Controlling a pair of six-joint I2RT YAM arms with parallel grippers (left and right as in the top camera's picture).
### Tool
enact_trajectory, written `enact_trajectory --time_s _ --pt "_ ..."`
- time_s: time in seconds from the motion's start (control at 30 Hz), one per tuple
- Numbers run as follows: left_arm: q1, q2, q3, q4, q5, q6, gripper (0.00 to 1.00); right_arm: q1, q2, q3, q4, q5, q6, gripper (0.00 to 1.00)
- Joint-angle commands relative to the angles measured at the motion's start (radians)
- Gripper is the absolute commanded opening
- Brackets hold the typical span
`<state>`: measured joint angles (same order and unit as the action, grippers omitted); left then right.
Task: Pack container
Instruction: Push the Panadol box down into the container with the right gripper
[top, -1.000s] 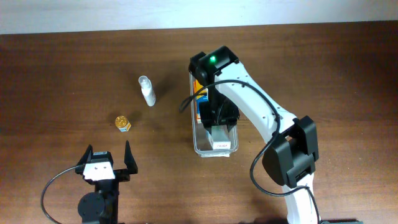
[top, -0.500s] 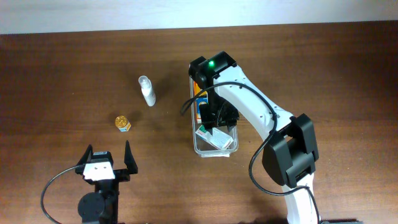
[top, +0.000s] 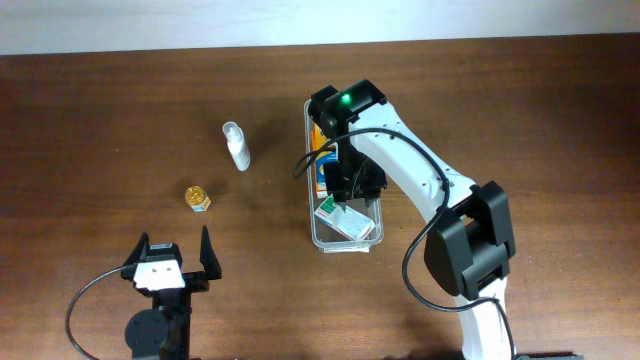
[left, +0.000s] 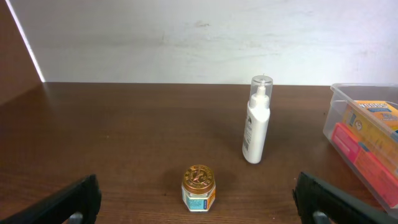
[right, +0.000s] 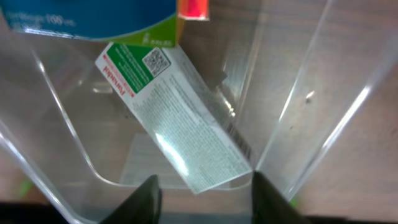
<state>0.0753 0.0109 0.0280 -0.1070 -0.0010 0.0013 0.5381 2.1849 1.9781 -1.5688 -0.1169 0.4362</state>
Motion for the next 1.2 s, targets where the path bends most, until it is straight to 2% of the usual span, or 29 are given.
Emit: enact_trajectory --time_s 0.0,0.1,0.37,1.17 --pt "0.003 -0.005 -0.009 0.006 -0.006 0.015 1.0 -0.002 -0.011 -0.016 0.009 -0.003 0.005 0.19" --pt "0.003 -0.005 -0.009 0.006 -0.006 0.015 0.99 -0.001 -0.01 -0.048 0.015 -0.003 -0.011 0.04" --pt "0.003 -0.005 -0.009 0.006 -0.006 0.015 1.0 -0.003 -0.01 -0.169 0.022 -0.002 -0.018 0.04" --pt "0.003 -0.005 -0.009 0.006 -0.006 0.015 1.0 -0.003 -0.01 -0.254 0.085 -0.006 -0.017 0.04"
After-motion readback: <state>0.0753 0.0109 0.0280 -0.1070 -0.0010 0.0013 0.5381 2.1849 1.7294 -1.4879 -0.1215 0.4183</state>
